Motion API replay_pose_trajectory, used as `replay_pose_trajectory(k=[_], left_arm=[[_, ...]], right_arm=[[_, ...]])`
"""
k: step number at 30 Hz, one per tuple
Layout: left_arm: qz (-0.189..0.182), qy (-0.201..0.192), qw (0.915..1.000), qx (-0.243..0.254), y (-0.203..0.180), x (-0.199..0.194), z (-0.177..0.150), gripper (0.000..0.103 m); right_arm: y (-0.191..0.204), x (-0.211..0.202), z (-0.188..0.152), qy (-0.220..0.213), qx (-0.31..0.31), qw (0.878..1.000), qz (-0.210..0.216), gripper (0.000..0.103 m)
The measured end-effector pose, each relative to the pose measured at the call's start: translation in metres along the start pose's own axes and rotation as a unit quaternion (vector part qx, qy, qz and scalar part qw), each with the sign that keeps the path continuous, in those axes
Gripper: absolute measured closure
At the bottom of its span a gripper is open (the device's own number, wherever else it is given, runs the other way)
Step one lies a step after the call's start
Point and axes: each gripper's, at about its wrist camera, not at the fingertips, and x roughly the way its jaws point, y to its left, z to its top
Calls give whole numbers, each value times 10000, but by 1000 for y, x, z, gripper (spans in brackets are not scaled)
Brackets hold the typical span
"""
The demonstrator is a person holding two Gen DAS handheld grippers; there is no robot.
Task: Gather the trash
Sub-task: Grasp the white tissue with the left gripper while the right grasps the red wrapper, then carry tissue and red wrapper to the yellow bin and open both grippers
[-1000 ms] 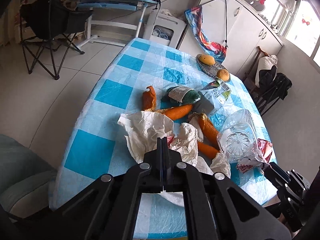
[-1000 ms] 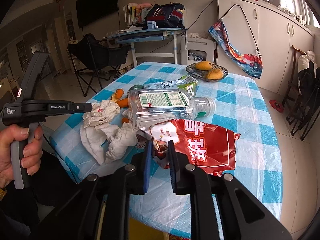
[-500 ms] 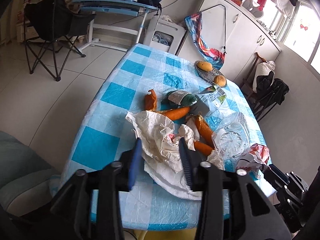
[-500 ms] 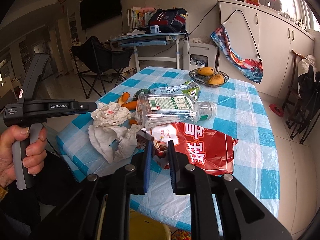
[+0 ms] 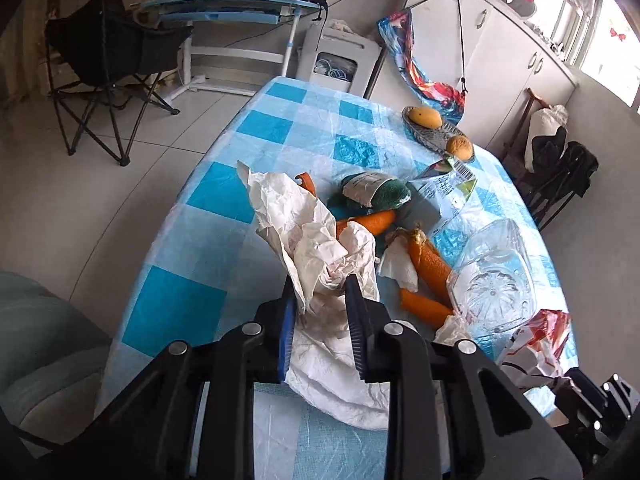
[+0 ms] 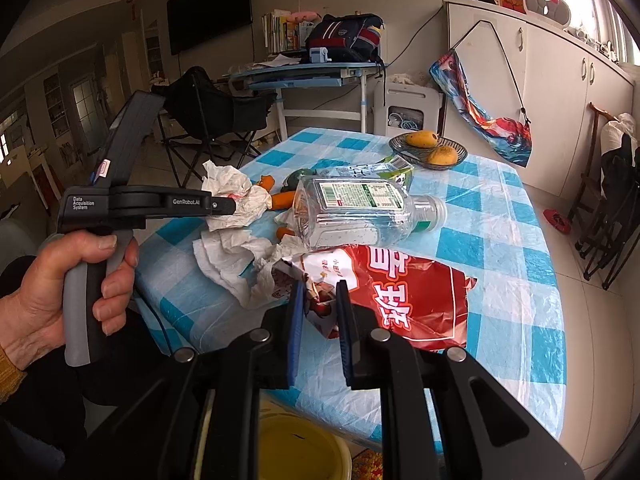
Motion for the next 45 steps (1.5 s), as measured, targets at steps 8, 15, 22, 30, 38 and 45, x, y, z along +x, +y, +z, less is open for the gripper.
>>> replay_pose_trajectory(k=[8, 15, 22, 30, 38, 45], left_arm=[[-826, -485, 9943, -478, 15, -46, -3, 81], [-789, -549, 9952, -177, 7, -73, -18, 81], [-786, -544, 9954, 77, 0, -94, -40, 81], [-875, -282, 9948, 432, -15, -107, -75, 81], [-830, 231, 9948, 548, -16, -103, -101, 81], [-603, 1319, 9828, 1143, -44, -79, -156, 80]], right_arm=[[6, -10, -1, -125, -11, 9999, 120, 86], [34, -38, -11, -181, -38, 9974, 701, 86], [45, -21, -61, 739, 1108, 9753, 1763, 86], [40, 17, -86, 1603, 1789, 9502, 1983, 86], [49, 10, -84, 1495, 1456, 9683, 1373, 85], [24, -35, -65, 141, 1422, 9896, 148, 37]])
